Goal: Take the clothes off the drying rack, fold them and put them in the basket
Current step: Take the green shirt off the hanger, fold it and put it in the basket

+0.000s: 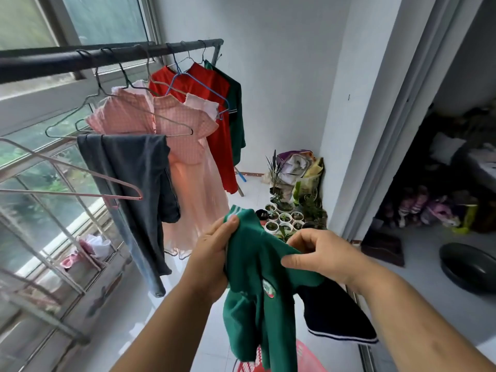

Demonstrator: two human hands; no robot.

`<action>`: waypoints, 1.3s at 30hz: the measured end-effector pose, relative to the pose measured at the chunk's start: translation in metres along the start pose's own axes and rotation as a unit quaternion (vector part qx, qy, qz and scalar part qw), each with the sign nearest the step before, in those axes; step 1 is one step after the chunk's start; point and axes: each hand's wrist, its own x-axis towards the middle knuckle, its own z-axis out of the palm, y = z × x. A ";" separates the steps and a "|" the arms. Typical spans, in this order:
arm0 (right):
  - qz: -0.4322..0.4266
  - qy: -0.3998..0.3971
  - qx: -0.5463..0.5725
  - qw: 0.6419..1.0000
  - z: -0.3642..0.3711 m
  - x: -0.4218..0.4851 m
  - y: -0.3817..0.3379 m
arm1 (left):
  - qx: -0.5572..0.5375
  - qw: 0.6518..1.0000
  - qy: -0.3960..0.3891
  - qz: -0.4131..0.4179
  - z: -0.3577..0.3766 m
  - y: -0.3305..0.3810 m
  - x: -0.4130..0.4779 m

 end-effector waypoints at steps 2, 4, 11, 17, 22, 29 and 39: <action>-0.014 -0.006 0.014 1.000 0.007 0.003 -0.008 | 0.018 1.000 -0.023 0.006 0.007 0.000 -0.001; -0.033 -0.001 0.019 0.999 0.016 0.007 -0.016 | 0.059 0.997 -0.040 0.011 0.015 0.002 -0.003; -0.060 0.033 0.107 0.992 0.014 0.013 -0.045 | 0.198 0.969 0.088 0.118 -0.004 0.023 0.009; -0.070 0.005 0.198 0.978 0.000 0.017 -0.064 | 0.443 0.883 0.156 -0.021 -0.066 -0.009 0.035; -0.106 -0.005 0.276 0.955 -0.011 0.017 -0.069 | 0.333 0.918 0.180 -0.121 -0.084 -0.039 0.035; -0.099 0.047 0.244 0.963 -0.021 0.019 -0.060 | 0.240 0.939 -0.041 -0.242 -0.075 -0.047 0.017; -0.018 0.066 -0.066 0.995 0.003 0.014 -0.029 | 0.139 0.986 -0.013 -0.093 0.012 0.007 0.023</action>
